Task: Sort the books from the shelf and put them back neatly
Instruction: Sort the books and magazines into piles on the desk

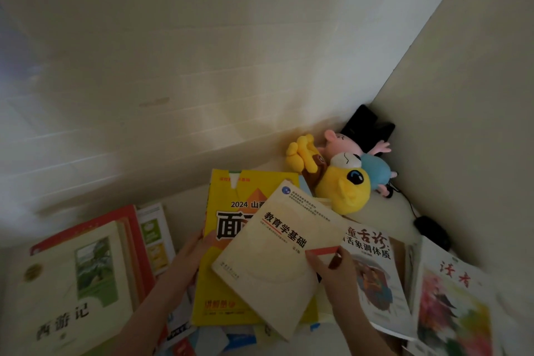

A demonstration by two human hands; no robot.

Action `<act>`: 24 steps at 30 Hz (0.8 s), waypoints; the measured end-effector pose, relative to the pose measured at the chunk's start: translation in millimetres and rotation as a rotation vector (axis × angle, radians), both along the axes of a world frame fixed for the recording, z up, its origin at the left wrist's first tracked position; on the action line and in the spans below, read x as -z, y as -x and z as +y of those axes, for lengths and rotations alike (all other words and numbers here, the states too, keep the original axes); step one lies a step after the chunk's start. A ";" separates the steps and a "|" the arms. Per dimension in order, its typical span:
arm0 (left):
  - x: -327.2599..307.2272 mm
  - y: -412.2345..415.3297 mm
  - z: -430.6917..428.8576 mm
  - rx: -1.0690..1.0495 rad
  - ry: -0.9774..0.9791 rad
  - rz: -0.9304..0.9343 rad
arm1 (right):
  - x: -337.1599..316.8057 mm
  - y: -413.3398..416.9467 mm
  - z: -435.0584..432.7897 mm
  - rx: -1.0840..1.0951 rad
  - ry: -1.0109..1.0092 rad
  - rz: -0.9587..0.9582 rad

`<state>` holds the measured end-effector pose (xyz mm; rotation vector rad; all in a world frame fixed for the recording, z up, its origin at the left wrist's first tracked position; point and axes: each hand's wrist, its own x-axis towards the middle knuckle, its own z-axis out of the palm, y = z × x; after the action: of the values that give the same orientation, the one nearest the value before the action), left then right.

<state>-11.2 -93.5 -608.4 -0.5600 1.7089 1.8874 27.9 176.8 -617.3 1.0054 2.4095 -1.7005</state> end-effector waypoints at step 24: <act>12.6 -11.6 8.3 -0.057 0.252 0.022 | -2.0 40.5 35.7 -0.170 -0.171 -0.172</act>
<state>0.4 -85.2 -621.0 -0.6929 1.9791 1.7326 -12.6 212.5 -615.3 0.8921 2.4793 -1.3180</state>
